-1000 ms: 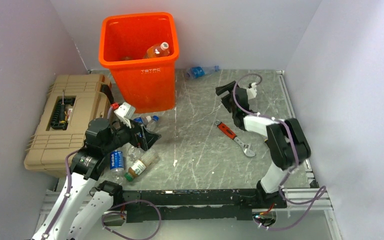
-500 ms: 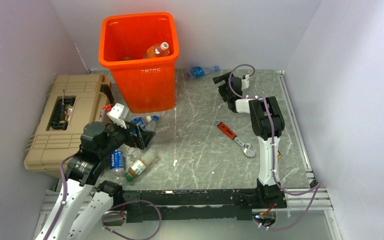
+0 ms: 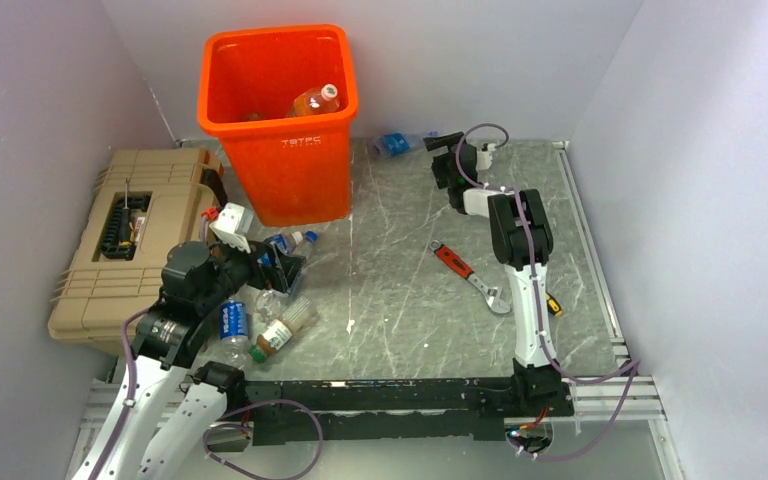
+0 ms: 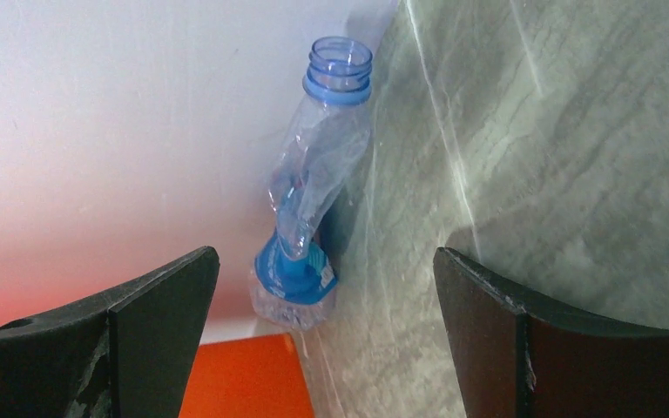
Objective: Put the plastic bottles in the bin
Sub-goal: Pick up the plastic bottle from the corner of the board.
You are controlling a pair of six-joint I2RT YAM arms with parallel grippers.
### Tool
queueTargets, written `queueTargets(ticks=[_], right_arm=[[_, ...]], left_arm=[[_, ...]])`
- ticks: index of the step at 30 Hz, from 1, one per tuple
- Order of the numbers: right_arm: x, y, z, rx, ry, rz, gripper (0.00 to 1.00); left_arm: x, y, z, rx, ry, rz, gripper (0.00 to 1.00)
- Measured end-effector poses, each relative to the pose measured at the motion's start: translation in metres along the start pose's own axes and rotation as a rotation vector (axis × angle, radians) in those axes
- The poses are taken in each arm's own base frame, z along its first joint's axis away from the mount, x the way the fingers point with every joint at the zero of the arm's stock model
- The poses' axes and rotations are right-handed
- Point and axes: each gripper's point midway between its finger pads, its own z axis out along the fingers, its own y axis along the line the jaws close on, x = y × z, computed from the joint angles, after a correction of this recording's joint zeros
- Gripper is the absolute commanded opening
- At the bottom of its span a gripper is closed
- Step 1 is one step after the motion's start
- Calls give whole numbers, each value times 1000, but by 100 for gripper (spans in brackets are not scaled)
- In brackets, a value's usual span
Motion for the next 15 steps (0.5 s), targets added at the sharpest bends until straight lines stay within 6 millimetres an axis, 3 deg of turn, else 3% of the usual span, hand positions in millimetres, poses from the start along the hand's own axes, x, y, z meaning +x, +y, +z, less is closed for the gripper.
queueTargets(ticks=[9, 15], right_arm=[[-2, 12, 30, -36, -59, 99, 96], [16, 22, 41, -70, -43, 138, 93]], left_arm=[[2, 8, 5, -30, 9, -7, 99], [6, 13, 10, -44, 33, -17, 99]])
